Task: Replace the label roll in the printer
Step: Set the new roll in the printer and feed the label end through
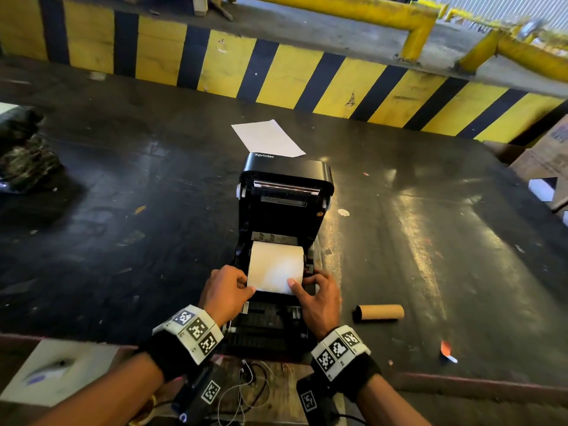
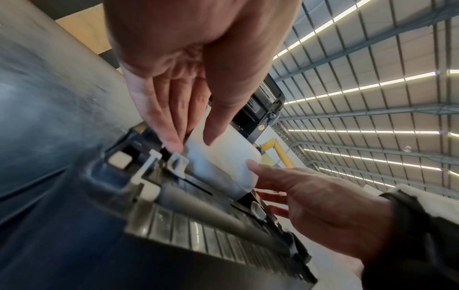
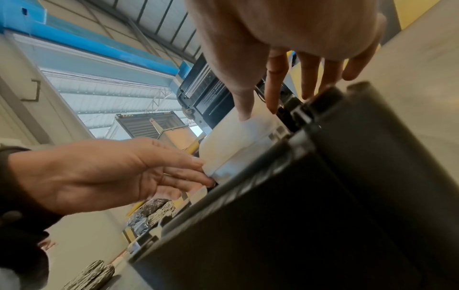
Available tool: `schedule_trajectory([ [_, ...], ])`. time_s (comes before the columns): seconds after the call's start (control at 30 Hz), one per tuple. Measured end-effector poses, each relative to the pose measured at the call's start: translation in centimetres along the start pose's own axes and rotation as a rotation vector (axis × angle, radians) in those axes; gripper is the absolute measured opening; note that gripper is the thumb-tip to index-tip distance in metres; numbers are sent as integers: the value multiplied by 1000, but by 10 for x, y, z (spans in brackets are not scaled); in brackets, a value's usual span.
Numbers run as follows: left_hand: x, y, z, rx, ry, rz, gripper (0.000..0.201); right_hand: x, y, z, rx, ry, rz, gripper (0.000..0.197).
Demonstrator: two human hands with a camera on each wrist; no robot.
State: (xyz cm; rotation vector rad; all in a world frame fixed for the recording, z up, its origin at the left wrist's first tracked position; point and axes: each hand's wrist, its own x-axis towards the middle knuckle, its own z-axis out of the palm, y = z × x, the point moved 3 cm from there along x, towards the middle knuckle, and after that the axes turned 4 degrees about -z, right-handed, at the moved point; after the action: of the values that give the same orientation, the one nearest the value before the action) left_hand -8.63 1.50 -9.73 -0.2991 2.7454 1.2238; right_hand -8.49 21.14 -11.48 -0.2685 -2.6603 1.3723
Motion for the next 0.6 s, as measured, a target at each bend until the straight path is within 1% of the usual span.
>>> schedule_trajectory([
  [0.1,-3,1,0,-1,26,-26,13,-9,3,3,-48,20,33,24],
  [0.17,-4,-1,0,0,34,-42,18,-14,2,1,-72,12,71,25],
  [0.23,-3,-5,1,-9,21,-45,21,-17,-1,-2,-84,-3,94,30],
  [0.33,-4,-9,3,-51,-16,-10,16,-20,-3,-3,-98,-22,94,32],
  [0.4,-4,-11,3,-37,-58,27,19,-20,2,0,-97,-39,82,28],
  [0.5,-4,-12,2,53,-122,54,27,-16,10,4,-73,-92,66,17],
  [0.57,-3,-12,1,88,-135,52,25,-16,13,2,-27,-129,58,10],
  [0.6,-3,-11,1,85,-136,48,20,-15,15,1,-4,-144,48,11],
])
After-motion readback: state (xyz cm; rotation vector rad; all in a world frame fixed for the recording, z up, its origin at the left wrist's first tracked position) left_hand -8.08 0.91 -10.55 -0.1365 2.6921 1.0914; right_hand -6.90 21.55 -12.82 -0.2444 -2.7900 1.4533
